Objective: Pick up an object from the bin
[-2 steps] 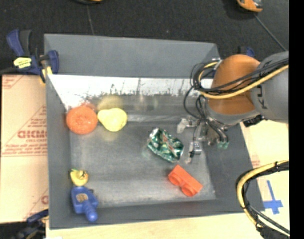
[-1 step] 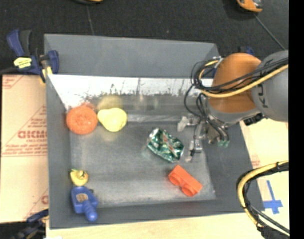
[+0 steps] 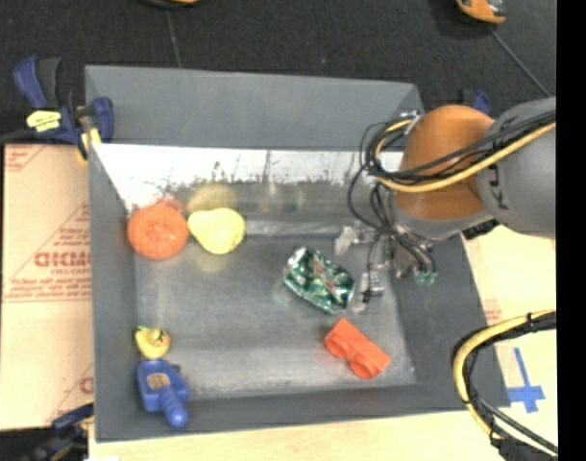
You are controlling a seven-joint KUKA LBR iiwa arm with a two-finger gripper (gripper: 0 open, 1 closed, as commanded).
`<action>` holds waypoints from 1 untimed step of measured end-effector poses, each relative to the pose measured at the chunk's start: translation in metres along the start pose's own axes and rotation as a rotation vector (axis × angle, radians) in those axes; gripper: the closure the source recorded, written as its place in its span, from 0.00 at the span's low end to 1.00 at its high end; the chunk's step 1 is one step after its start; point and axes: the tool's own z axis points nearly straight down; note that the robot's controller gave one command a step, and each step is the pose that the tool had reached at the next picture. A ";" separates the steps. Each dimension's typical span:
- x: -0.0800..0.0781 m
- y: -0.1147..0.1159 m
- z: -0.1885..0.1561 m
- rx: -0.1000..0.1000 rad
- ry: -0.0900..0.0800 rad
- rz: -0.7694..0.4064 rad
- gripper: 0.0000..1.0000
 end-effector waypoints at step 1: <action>0.002 0.010 0.019 -0.005 0.003 -0.206 0.00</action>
Offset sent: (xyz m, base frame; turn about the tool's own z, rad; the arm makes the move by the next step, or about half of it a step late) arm -0.0583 0.0534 -0.0606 -0.1461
